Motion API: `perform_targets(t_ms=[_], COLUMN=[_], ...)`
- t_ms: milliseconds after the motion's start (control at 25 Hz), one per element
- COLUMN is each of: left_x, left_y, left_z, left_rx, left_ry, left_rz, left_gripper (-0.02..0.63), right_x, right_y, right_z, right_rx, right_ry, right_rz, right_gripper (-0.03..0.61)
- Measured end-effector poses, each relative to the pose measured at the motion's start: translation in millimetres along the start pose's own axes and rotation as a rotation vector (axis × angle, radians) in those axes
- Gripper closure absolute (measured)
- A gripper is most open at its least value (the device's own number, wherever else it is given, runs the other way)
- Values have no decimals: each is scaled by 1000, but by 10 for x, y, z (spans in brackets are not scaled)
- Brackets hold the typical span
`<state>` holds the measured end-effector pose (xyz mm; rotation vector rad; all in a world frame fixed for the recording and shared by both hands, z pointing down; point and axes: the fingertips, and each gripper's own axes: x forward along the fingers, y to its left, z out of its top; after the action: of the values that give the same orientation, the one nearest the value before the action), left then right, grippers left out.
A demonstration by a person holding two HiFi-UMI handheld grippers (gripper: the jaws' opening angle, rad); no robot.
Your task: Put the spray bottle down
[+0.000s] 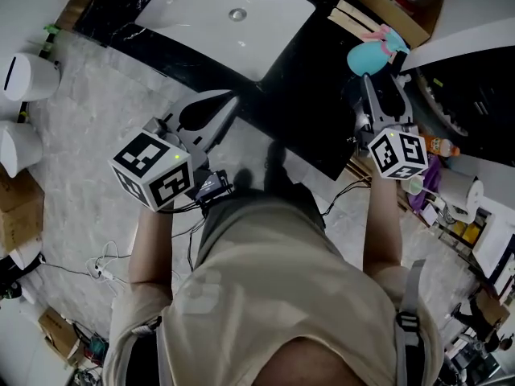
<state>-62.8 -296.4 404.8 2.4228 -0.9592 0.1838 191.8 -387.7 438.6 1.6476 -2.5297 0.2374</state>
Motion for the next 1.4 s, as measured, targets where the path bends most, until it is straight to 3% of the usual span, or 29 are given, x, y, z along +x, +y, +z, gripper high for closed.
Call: perform_targets(t_ms=[520, 560, 640, 720, 1000, 1400], left_x=[-406, -428, -462, -497, -658, -872], left_y=[-116, -130, -159, -184, -280, -441], left_z=[-50, -59, -76, -81, -76, -160], left_rx=[26, 29, 32, 36, 60, 82], left_ry=[-40, -42, -45, -50, -69, -77], left_rz=[-10, -12, -19, -27, -56, -112], left_gripper=[603, 603, 603, 603, 603, 603], right_x=[-109, -126, -158, -181, -387, -725], right_y=[683, 738, 857, 992, 1439, 1990], right_z=[112, 110, 109, 108, 148, 249], right_rx=[-45, -49, -62, -78, -68, -81], right_ry=[-14, -11, -3, 9, 23, -9], right_rz=[109, 120, 148, 181, 295, 367], right_gripper=[376, 387, 521, 534, 541, 543])
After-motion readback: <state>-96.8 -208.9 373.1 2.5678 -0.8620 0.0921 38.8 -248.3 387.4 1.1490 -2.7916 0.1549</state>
